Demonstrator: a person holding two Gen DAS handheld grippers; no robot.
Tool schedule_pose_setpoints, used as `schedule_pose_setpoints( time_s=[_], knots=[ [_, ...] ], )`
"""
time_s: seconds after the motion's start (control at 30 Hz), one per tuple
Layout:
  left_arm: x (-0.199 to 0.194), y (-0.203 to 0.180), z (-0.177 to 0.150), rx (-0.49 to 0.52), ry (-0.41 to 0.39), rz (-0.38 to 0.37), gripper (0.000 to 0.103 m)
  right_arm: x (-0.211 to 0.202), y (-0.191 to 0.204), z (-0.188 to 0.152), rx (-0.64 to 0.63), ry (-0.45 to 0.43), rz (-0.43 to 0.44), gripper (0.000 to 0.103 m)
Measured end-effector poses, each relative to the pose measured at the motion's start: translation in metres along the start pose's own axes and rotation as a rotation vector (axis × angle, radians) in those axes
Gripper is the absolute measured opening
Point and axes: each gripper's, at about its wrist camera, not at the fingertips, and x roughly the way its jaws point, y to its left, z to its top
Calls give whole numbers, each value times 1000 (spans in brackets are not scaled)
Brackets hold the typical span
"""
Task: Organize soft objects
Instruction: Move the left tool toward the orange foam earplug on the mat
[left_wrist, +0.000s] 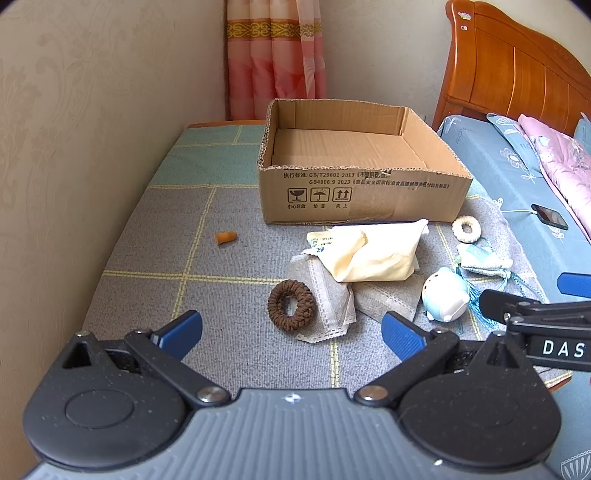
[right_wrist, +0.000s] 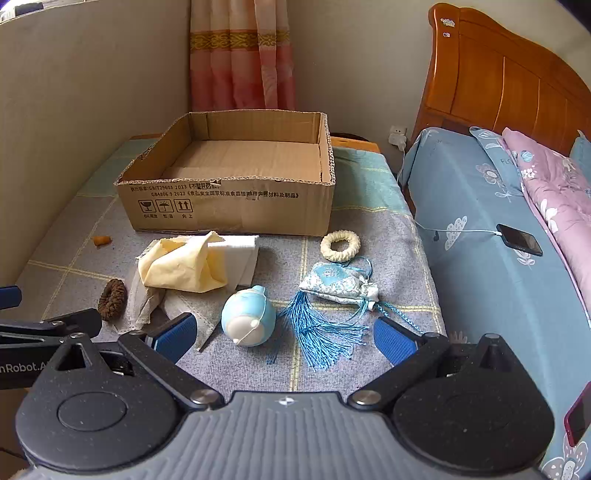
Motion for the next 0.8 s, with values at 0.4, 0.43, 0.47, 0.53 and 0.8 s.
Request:
schedule_pose_setpoints(
  time_s=[0.4, 0.43, 0.47, 0.53, 0.8],
  knots=[
    [2, -1, 2, 0, -2, -7, 102, 2, -1, 0, 1, -4, 1, 103],
    [3, -1, 2, -2, -2, -10, 102, 2, -2, 0, 1, -5, 0, 103],
    [3, -1, 2, -4, -4, -15, 102, 2, -2, 0, 1, -6, -1, 103],
    [3, -1, 4, -3, -10, -23, 102, 3, -1, 0, 2, -12, -3, 103],
    [7, 5, 7, 7, -47, -49, 102, 0, -2, 3, -26, -62, 8, 103]
  ],
)
